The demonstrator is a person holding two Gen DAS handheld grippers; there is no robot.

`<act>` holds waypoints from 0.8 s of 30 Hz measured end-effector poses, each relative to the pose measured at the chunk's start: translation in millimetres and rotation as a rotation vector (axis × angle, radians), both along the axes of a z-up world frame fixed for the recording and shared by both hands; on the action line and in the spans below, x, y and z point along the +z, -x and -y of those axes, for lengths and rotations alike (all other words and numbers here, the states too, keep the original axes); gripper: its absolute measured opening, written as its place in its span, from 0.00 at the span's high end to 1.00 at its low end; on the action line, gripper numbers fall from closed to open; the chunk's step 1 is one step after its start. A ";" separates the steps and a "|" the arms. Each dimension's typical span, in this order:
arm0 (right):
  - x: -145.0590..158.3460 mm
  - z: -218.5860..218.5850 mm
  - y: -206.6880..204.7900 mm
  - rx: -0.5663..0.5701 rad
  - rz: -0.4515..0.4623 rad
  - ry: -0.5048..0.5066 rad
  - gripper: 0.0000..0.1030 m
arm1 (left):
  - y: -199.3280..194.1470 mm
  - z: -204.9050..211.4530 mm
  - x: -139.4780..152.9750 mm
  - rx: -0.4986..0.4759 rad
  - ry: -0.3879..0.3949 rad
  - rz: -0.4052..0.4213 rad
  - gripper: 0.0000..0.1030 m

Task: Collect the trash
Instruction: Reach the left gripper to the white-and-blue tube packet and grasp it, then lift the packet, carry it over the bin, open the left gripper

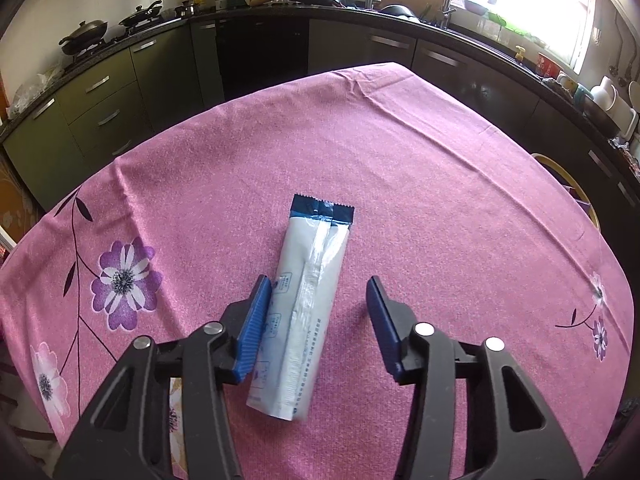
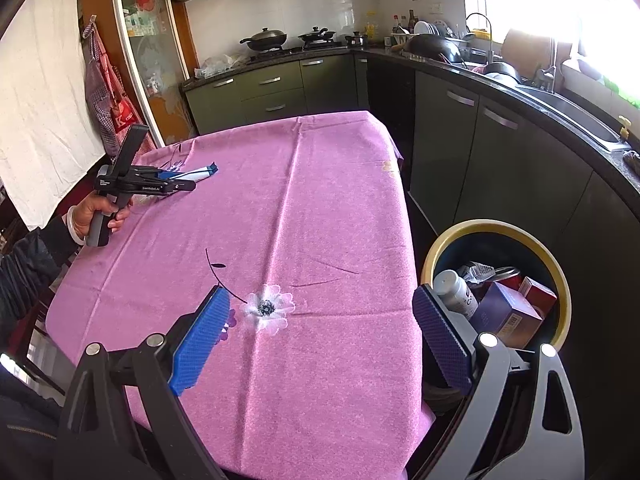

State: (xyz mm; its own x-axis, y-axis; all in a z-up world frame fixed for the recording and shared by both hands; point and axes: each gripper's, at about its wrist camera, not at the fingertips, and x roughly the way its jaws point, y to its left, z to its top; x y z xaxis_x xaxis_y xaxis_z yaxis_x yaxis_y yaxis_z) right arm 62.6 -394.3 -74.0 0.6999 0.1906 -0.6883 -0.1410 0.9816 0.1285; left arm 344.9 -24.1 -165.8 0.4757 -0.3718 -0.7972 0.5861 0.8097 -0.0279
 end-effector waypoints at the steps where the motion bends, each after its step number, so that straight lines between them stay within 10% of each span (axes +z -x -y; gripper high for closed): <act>1: -0.2 0.3 -0.3 0.000 -0.001 -0.001 0.11 | 2.1 -0.6 0.1 0.001 -0.006 0.006 0.64; 24: -2.3 14.3 14.4 -0.015 0.015 -0.014 0.11 | 129.5 40.9 46.3 -0.116 0.039 0.044 0.78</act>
State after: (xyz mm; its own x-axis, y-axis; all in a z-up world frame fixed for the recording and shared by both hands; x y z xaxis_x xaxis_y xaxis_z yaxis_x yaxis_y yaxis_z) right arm 48.2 -408.5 -76.3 0.7132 0.1892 -0.6750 -0.1279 0.9818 0.1401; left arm 215.4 -65.0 -119.5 0.4621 -0.4567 -0.7602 0.6774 0.7350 -0.0298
